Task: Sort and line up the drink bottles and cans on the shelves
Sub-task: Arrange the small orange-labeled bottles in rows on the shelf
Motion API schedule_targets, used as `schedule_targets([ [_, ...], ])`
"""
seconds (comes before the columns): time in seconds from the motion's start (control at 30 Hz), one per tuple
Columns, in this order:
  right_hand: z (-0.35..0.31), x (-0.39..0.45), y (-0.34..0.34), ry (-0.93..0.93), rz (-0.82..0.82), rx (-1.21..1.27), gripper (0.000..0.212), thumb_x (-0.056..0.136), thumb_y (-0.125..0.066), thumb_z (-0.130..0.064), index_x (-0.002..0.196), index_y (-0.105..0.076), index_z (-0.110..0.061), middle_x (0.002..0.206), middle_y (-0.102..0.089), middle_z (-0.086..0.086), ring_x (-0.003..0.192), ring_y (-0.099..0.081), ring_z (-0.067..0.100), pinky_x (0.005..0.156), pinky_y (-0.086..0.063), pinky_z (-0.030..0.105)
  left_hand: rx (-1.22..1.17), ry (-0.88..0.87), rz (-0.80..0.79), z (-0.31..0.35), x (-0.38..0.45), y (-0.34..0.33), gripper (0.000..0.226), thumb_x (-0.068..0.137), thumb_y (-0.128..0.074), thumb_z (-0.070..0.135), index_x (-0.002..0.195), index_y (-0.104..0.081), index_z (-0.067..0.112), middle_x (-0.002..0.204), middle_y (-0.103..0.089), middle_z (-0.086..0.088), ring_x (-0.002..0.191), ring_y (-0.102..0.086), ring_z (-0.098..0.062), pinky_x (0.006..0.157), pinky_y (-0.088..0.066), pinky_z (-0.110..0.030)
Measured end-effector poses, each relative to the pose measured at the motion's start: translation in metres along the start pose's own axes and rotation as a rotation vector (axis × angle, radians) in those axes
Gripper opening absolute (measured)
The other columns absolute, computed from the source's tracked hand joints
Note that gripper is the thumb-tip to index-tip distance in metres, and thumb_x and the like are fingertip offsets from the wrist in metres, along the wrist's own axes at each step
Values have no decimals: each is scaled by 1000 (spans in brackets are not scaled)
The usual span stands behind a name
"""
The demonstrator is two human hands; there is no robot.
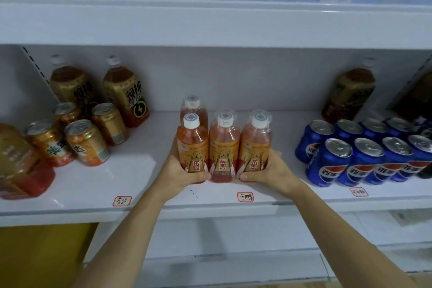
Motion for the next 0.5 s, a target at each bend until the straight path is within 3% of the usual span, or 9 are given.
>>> schedule_targets([
  [0.13,3,1,1,-1,-4,-1,72,68,-93,-7,130,-57,-10,117,-75,7,108,-72,25,98,-57,50,27,10,3,-4,2,0,88,62,-91,-11,134,-47,13,109,-73,-5,101,-73,-23,73,-61,-33],
  [0.27,2,1,1,-8,-3,-28,74,68,-95,-12,131,-57,-13,118,-74,5,109,-72,24,98,-56,53,51,-10,-5,-5,3,0,88,62,-92,-9,135,-47,12,112,-73,-7,103,-72,-23,76,-60,-30],
  [0.4,-13,-9,4,25,25,-15,98,61,-98,-35,142,-45,-20,128,-68,2,117,-68,20,102,-54,53,52,-41,-17,1,0,0,92,62,-91,-9,138,-44,14,119,-72,-5,110,-71,-23,82,-59,-28],
  [0.5,-61,-24,23,149,44,-94,88,78,-79,-52,151,-36,-27,143,-58,-6,131,-58,13,110,-49,47,60,16,-69,4,-11,6,105,64,-92,-5,148,-36,24,127,-68,11,119,-66,-14,91,-56,-26],
])
Point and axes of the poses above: each hand's wrist, its own x-axis towards the middle knuckle, its own y-axis out of the back of the hand, z = x × y, the point moved 6 cm from there along x, towards the middle knuckle
